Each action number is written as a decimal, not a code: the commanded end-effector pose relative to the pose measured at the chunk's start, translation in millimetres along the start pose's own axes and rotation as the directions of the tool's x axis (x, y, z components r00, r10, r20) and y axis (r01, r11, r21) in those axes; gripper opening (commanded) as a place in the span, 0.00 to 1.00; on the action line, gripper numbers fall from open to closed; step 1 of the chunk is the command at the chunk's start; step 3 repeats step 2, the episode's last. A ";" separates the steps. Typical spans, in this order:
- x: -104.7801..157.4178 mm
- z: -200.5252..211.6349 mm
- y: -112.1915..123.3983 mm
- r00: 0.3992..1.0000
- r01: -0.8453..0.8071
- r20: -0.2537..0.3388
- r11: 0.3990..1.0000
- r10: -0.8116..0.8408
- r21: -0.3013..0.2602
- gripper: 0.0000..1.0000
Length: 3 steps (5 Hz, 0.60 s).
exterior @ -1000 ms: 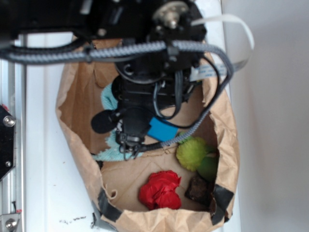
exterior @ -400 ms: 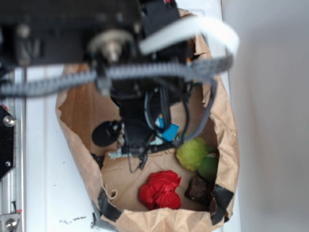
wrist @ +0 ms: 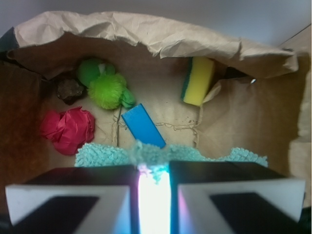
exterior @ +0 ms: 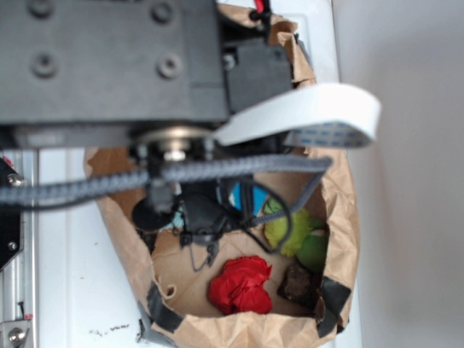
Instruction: Grab the blue cloth.
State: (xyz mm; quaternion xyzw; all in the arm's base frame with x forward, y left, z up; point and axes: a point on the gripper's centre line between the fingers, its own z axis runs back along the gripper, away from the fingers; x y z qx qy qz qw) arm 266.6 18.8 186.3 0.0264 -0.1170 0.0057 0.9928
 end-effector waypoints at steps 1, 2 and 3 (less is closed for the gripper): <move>13.9 19.5 6.2 1.000 -0.013 0.011 1.000 0.013 -0.003 0.00; 15.7 16.4 5.8 1.000 -0.014 0.010 1.000 0.014 -0.005 0.00; 15.7 16.4 5.8 1.000 -0.014 0.010 1.000 0.014 -0.005 0.00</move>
